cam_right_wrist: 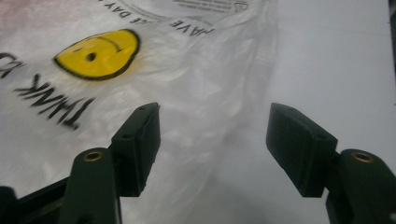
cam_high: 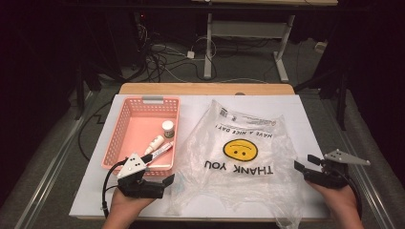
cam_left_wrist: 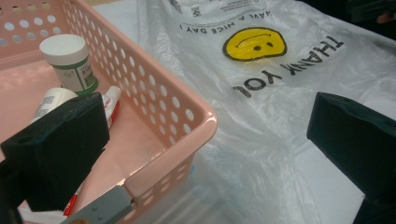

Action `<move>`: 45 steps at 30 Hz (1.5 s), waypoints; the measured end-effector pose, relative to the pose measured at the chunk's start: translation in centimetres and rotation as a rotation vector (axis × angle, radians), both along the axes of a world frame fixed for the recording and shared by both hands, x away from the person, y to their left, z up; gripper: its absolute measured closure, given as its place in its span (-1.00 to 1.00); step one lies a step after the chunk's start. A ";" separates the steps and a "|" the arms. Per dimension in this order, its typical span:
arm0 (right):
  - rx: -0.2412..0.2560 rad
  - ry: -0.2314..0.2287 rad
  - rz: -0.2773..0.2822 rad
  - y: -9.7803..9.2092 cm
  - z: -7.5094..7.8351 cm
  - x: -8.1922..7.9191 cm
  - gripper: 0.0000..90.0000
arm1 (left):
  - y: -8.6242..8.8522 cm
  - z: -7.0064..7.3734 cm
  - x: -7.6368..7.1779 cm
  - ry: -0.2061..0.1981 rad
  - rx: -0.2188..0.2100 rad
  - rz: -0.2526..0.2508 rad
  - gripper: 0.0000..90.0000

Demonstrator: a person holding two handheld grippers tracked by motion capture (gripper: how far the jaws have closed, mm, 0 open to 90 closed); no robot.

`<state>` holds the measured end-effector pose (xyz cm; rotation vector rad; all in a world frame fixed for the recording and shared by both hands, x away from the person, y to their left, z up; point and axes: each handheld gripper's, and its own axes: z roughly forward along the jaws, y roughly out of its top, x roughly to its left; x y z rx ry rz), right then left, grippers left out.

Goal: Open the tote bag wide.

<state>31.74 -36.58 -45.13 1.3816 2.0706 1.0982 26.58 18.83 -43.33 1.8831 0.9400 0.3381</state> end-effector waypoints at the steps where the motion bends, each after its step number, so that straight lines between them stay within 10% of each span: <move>1: 0.000 0.000 0.000 0.0 0.0 0.0 -0.23 | 0.0 0.0 -0.1 -0.006 -0.009 0.001 -1.00; 9: -0.011 0.010 -0.073 0.3 0.6 7.2 -0.37 | 0.2 -0.2 0.0 -0.017 -0.004 0.014 -1.00; 20: 0.000 0.097 -0.072 1.5 -1.2 12.9 -0.41 | 0.5 -0.4 0.2 -0.013 -0.029 0.009 -1.00; 27: -0.067 0.140 -0.036 2.2 -2.9 13.6 -0.25 | 0.5 -0.5 0.2 -0.006 -0.032 0.005 -1.00; 33: -0.133 0.105 0.022 3.2 -2.9 12.8 0.39 | 0.3 -0.5 0.3 -0.003 -0.030 0.002 -1.00; 37: -0.082 0.122 0.055 2.9 -3.0 12.6 0.89 | 0.2 -0.4 0.1 -0.005 -0.030 0.001 -1.00; 45: -0.073 0.107 0.052 2.8 -2.5 12.4 1.00 | 0.1 -0.5 0.2 -0.002 -0.032 -0.006 -1.00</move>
